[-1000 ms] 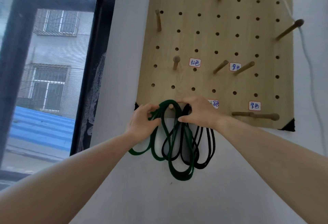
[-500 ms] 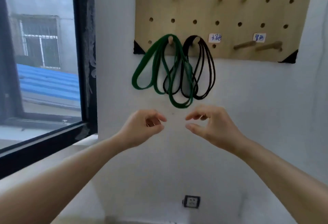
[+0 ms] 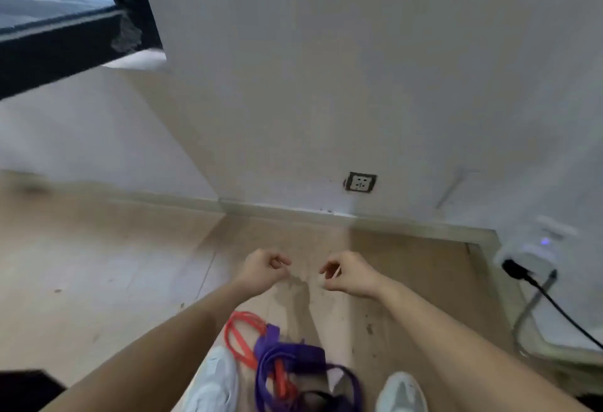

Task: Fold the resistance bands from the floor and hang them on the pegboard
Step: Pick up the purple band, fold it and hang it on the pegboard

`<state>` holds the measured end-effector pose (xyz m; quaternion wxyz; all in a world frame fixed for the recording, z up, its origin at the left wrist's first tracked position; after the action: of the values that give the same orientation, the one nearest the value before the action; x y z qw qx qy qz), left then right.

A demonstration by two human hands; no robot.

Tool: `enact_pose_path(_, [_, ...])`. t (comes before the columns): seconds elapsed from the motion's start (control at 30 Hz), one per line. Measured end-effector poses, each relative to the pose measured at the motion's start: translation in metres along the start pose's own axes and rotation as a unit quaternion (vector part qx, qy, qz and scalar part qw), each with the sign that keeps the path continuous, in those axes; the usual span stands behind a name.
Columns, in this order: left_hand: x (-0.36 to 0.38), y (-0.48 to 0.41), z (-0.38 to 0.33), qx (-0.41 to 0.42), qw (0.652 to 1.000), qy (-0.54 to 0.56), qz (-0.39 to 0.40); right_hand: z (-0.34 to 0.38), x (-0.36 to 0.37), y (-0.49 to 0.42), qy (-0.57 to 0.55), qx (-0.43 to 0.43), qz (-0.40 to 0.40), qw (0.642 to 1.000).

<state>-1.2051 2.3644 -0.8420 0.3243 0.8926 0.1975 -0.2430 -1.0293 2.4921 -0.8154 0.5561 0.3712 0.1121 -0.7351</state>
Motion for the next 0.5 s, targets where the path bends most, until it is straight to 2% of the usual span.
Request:
enact_pose_path(0.1, [0.041, 0.000, 0.051, -0.043, 0.997, -0.052, 0.044, -0.032, 0.066, 0.007, -0.001, 0.040, 0.072, 0.997])
enact_pose_path(0.23, [0.083, 0.007, 0.098, -0.067, 0.975, -0.174, 0.120, -0.064, 0.123, 0.019, 0.016, 0.075, 0.118, 0.990])
enact_pose_path(0.4, [0.107, 0.013, 0.125, -0.040, 0.921, -0.351, 0.166, -0.091, 0.163, 0.032, -0.010, 0.104, 0.174, 0.979])
enact_pose_path(0.5, [0.109, 0.013, 0.133, -0.056, 0.912, -0.367, 0.173, -0.098, 0.170, 0.035, 0.014, 0.125, 0.186, 0.975])
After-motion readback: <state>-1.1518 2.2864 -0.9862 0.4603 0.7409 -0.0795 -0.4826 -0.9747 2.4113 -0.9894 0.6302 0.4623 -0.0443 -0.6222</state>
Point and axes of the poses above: each hand's wrist, its own y-axis away from the middle knuckle, its own x-axis out of the palm, z = x × y, the point moved 5 cm from there along -y, towards the middle knuckle, and after that the axes turned 13 degrees about -x, right-handed, at the moved point
